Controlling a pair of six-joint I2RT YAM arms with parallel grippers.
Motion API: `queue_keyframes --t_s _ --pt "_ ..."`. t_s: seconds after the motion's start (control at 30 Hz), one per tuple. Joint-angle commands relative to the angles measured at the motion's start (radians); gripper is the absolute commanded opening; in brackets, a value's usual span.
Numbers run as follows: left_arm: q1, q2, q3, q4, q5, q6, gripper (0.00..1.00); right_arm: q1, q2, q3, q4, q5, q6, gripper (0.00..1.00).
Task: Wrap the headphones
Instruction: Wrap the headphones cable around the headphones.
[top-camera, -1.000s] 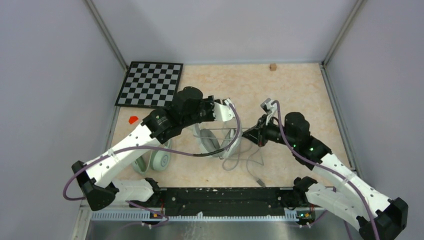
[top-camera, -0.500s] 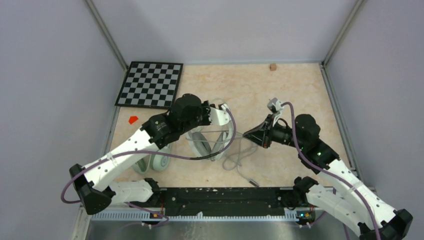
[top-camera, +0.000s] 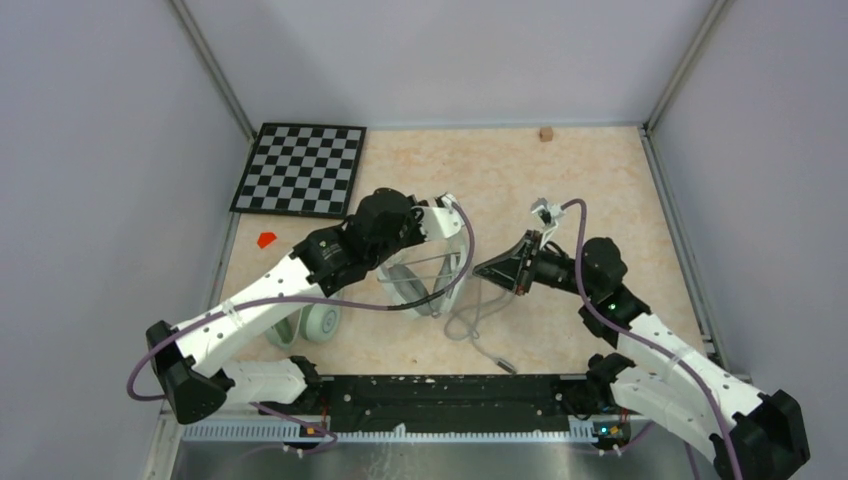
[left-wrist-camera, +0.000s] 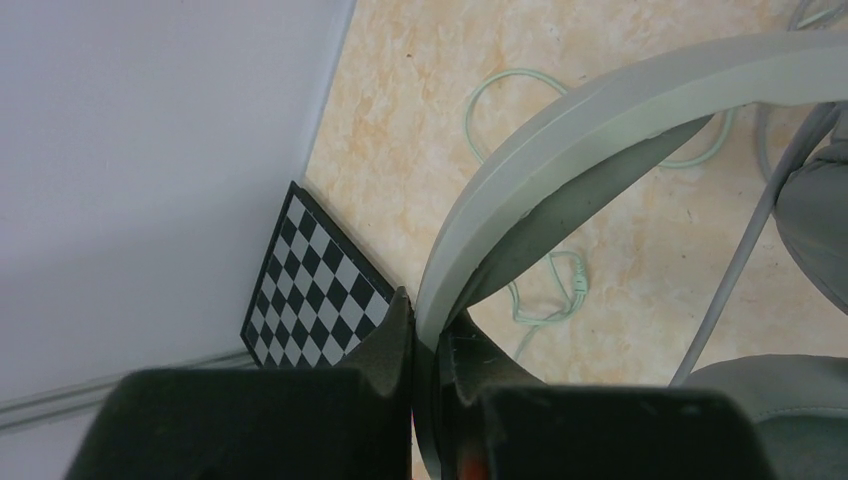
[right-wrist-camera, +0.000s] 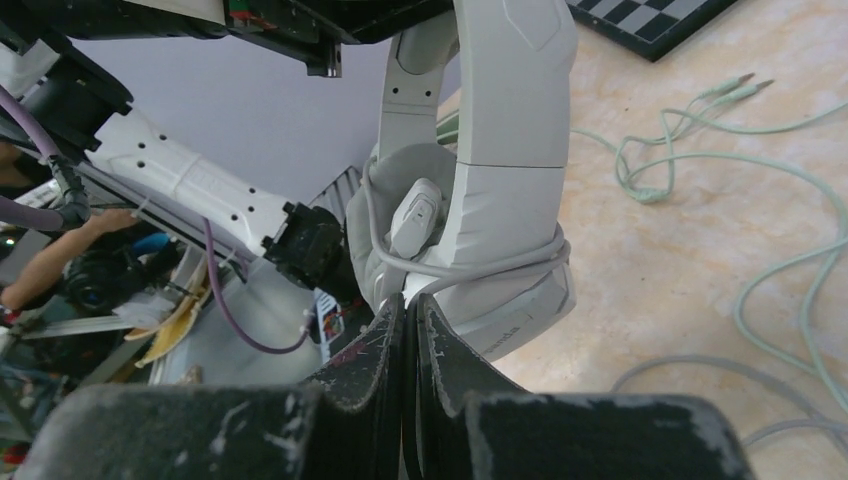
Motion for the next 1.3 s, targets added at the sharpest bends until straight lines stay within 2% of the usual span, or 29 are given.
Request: queue_keyframes --t_s 0.0,0.2,0.6,0.83,0.97,1.07,1.13,1.27 --pt "0.007 0.001 0.035 0.101 -0.119 -0.074 0.0 0.001 0.037 -0.007 0.232 -0.138 0.131 0.07" --pt "0.007 -0.009 0.056 0.124 -0.161 -0.122 0.0 0.002 0.027 -0.02 0.176 -0.138 0.097 0.11" --pt "0.007 0.011 0.133 0.092 -0.188 -0.254 0.0 0.002 0.001 -0.094 0.255 -0.132 0.139 0.13" --pt "0.007 0.002 0.147 0.117 -0.169 -0.356 0.0 0.002 -0.011 -0.072 0.226 -0.073 0.042 0.23" --pt "0.007 -0.027 0.13 0.162 -0.188 -0.37 0.0 0.002 -0.063 -0.015 0.065 -0.014 -0.101 0.26" --pt "0.007 -0.042 0.134 0.164 -0.213 -0.359 0.0 0.002 -0.132 0.019 -0.029 0.092 -0.14 0.3" --pt "0.007 -0.037 0.159 0.141 -0.226 -0.391 0.0 0.002 -0.174 -0.01 0.011 0.114 -0.144 0.34" --pt "0.012 -0.002 0.264 0.006 -0.232 -0.577 0.0 0.002 -0.235 -0.136 0.179 0.093 -0.168 0.46"
